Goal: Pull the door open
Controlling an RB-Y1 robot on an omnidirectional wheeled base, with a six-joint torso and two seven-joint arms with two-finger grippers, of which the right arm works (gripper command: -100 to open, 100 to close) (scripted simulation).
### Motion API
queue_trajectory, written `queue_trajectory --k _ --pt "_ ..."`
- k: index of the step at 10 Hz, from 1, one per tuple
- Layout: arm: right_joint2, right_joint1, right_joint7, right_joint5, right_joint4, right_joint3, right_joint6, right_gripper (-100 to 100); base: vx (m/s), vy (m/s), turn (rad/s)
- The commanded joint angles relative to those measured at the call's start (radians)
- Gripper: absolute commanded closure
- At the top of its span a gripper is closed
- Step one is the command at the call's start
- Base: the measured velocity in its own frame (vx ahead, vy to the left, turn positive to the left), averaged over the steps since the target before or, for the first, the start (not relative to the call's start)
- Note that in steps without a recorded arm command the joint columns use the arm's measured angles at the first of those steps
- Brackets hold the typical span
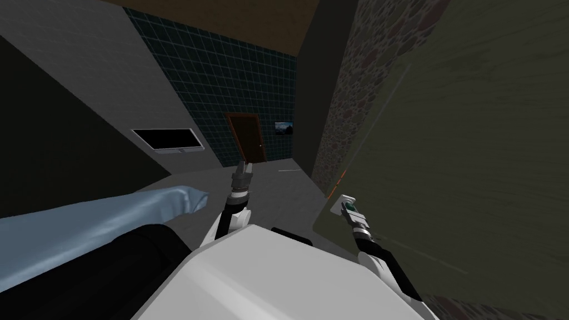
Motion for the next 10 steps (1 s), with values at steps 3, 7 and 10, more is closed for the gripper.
queue_trajectory --k 3,7,10 --pt "-0.029 0.009 -0.035 0.013 -0.008 0.026 -0.019 100 -0.208 -0.052 0.121" --pt "-0.055 0.016 -0.063 0.024 -0.014 0.048 -0.034 100 -0.192 -0.044 0.103" --pt "-0.065 0.022 -0.072 0.027 -0.013 0.060 -0.039 100 -0.108 -0.032 0.086"
